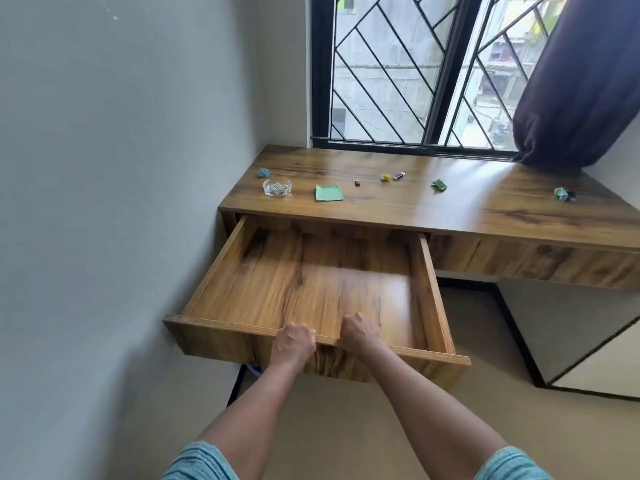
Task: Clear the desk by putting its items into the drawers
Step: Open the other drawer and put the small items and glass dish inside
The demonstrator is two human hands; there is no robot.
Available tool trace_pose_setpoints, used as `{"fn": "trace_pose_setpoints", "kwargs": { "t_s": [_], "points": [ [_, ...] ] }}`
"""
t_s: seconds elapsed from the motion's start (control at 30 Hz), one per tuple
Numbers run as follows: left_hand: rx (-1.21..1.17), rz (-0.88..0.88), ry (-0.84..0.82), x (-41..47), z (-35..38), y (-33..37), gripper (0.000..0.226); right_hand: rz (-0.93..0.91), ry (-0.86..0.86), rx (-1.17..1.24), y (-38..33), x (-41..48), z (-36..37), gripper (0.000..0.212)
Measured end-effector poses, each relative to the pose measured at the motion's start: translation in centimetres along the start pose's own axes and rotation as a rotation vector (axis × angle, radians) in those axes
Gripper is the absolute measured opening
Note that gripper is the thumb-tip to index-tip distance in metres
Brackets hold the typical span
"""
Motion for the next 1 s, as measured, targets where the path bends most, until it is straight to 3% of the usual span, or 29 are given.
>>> {"fn": "trace_pose_setpoints", "kwargs": {
  "t_s": [0.1, 0.33, 0.53, 0.67, 1.0],
  "points": [
    [0.081, 0.054, -0.009, -2.0, -0.2, -0.4, 0.033, -0.009, -0.030, 0.037, -0.1, -1.5, 0.5, 0.018],
    [0.086, -0.011, -0.062, -2.4, -1.2, -0.2, 0.023, -0.032, -0.060, 0.075, -0.3, -2.9, 0.3, 0.019],
    [0.253, 0.056, -0.133, 0.1, -1.2, 0.4, 0.024, -0.046, -0.213, 0.009, -0.8, -0.4, 0.8, 0.008],
    [0.269, 0.092, -0.194, 4.4, -1.4, 0.3, 0.024, 0.012, -0.306, 0.069, -1.8, 4.0, 1.0, 0.013],
    [-0.084, -0.167, -0.021, 26.5, -5.7, -4.6, 0.029, 0.124, -0.066, 0.181, -6.9, 25.0, -4.4, 0.022]
  ]
}}
Point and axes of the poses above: each hand's wrist, its own x-axis towards the middle knuckle, its own z-axis out of the palm, y = z × x, the point moved 5 cm from there along x, towards the middle knuckle, and after that the axes turned 11 degrees about y, right-handed, at the moved point
